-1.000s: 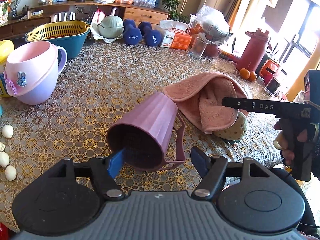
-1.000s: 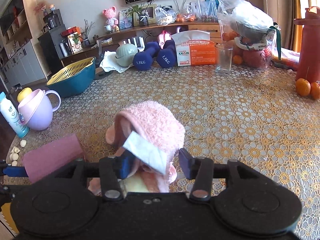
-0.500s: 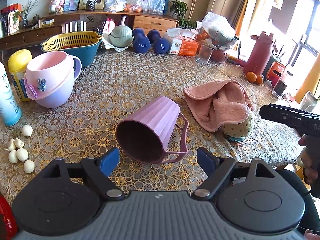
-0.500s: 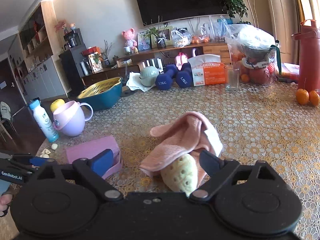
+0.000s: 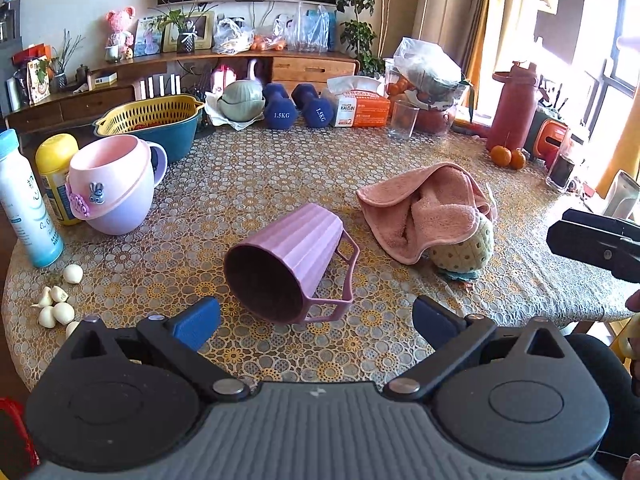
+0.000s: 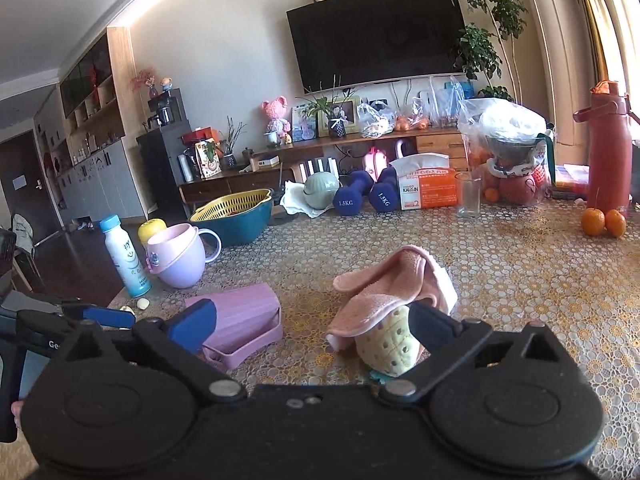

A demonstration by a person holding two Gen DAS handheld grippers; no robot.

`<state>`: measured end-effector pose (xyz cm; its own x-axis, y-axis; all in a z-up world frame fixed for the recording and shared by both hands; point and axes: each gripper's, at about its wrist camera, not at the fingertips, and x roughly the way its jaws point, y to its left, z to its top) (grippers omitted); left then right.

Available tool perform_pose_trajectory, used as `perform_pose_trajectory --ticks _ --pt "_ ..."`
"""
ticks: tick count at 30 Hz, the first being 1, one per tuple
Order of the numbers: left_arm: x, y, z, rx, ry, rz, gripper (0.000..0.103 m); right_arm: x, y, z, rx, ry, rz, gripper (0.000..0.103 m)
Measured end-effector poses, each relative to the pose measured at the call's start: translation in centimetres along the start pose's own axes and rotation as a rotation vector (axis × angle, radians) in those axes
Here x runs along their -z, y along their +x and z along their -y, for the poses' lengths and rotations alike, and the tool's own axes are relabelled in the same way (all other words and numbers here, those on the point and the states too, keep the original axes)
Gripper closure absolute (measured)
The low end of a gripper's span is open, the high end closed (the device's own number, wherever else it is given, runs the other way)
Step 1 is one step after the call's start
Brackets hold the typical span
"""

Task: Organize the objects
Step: 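Lay the cup on its side and open the left gripper while the right releases the towel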

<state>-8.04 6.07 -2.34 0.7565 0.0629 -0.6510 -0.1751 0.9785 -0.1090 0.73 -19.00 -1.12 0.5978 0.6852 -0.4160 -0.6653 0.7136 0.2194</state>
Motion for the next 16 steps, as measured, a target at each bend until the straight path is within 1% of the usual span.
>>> perform_pose_trajectory --ticks 6,16 --pt "0.3 -0.6 1.5 -0.018 0.025 0.017 0.0 0.9 -1.2 -0.2 0.007 0.036 0.021 0.001" --pt "0.5 -0.6 3.3 -0.021 0.064 -0.002 0.0 1.9 -1.7 0.1 0.02 0.054 0.007 0.001"
